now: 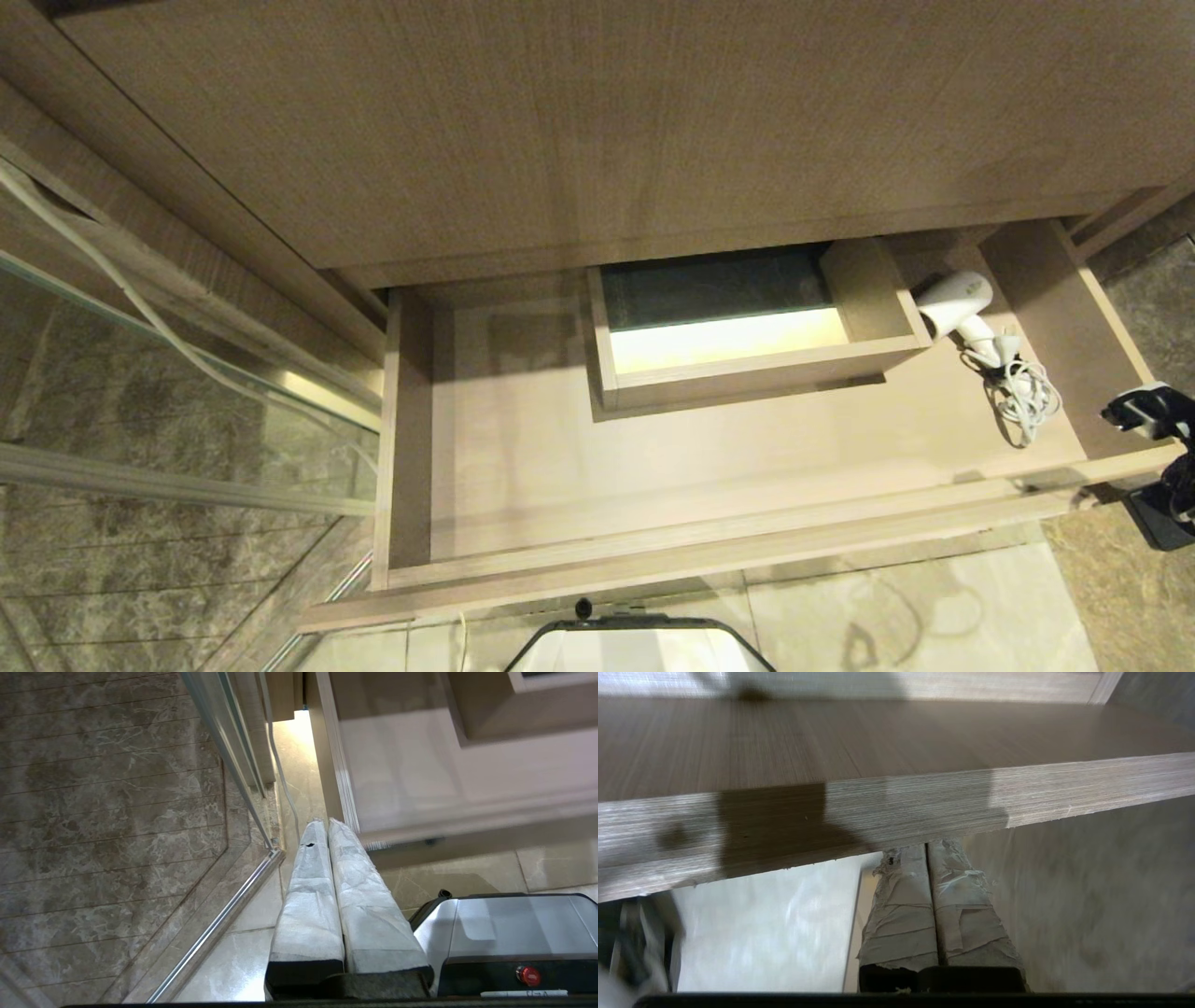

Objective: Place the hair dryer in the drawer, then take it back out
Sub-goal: Close the drawer

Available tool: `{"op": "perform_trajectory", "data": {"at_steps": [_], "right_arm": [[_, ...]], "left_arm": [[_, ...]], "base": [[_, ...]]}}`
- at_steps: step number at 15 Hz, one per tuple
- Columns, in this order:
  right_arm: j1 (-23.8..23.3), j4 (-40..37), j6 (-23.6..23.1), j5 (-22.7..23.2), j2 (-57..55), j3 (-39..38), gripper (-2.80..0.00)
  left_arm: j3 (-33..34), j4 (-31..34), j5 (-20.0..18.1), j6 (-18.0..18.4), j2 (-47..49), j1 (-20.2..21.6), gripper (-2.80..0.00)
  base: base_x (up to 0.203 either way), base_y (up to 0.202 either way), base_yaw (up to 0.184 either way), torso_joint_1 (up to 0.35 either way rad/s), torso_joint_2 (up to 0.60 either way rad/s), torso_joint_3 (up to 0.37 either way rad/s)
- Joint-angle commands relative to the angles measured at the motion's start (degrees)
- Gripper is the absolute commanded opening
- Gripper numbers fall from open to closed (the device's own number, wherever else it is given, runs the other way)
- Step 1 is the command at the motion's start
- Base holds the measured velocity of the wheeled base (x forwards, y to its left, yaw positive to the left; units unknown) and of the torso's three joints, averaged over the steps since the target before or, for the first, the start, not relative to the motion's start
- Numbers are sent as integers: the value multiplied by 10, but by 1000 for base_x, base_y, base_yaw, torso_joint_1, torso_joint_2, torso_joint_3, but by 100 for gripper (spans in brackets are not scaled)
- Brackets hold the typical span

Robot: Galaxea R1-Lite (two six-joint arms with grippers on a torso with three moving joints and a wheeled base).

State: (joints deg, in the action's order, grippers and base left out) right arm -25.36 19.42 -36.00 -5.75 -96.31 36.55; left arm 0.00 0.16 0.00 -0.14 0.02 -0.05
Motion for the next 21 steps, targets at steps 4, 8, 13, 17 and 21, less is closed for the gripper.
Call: {"op": "perform_trajectory", "data": {"at_steps": [4, 8, 13, 17, 21], "right_arm": [[9, 214, 49, 50, -6, 42, -280], [27, 266, 83, 50, -38, 98, -280], [25, 238, 82, 52, 0, 69, -280], [26, 215, 83, 63, 18, 49, -280], [37, 154, 112, 86, 246, -64, -280]], "left_arm": [[0, 1, 0, 1, 0, 0, -280], [1, 0, 0, 1, 0, 0, -280], [1, 0, 0, 0, 0, 0, -280], [1, 0, 0, 1, 0, 0, -280], [1, 0, 0, 0, 0, 0, -280]], "base": [[0, 0, 0, 0, 0, 0], [0, 0, 0, 0, 0, 0], [0, 0, 0, 0, 0, 0], [0, 0, 0, 0, 0, 0], [0, 0, 0, 0, 0, 0]]}}
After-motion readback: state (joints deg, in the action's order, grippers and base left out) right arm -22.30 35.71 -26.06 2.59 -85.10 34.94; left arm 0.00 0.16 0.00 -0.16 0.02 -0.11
